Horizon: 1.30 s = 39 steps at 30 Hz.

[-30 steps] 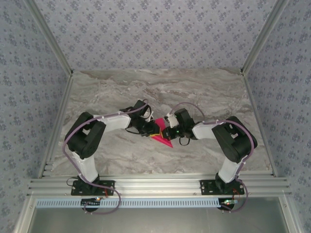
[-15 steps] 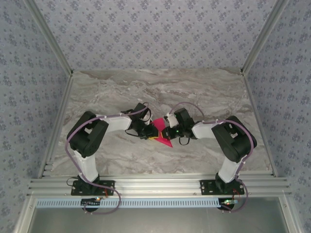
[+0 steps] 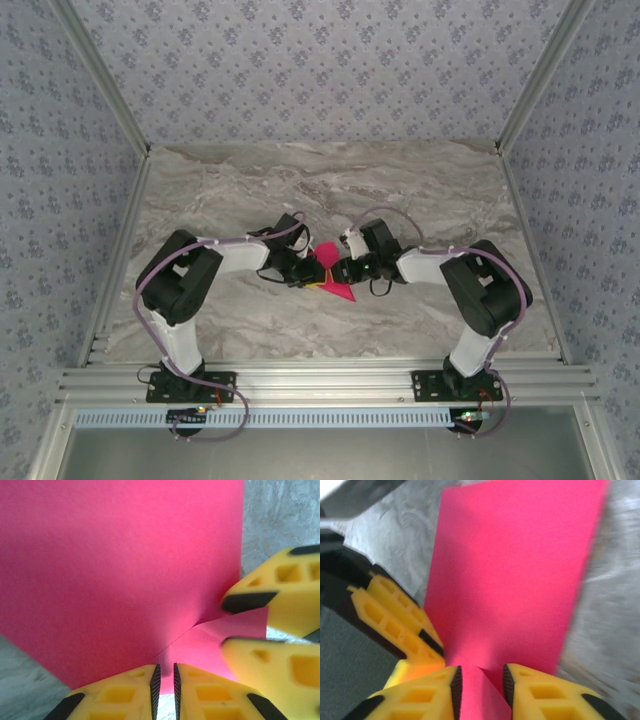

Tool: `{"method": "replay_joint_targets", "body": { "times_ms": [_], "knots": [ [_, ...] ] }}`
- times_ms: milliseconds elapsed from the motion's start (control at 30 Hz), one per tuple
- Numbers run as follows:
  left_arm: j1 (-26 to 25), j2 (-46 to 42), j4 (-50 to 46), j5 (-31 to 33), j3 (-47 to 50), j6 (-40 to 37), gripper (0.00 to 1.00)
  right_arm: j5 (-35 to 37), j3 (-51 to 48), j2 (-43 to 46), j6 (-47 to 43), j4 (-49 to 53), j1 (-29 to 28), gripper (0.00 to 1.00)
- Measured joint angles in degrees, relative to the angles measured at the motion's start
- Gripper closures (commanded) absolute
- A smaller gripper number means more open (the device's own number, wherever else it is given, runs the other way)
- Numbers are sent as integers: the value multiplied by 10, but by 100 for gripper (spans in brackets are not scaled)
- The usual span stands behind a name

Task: Fold a paper plane with a square sheet of paper (fold left side to right side)
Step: Third fold the triangle at the center of the table.

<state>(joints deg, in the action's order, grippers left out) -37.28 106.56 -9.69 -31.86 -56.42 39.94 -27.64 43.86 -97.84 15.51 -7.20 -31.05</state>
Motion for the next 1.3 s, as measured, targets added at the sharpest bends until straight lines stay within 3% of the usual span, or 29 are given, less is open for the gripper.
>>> {"method": "replay_joint_targets", "body": {
  "times_ms": [233,400,767,1300],
  "knots": [
    [0,-1,6,0,3,0,82,15,1,95,-2,48,35,63],
    [0,-2,5,2,3,0,82,-54,1,127,4,91,30,69],
    [0,-2,5,2,3,0,82,-150,-2,81,22,203,25,73],
    [0,-2,4,2,3,-4,82,-143,3,16,23,241,25,74]
  ]
}}
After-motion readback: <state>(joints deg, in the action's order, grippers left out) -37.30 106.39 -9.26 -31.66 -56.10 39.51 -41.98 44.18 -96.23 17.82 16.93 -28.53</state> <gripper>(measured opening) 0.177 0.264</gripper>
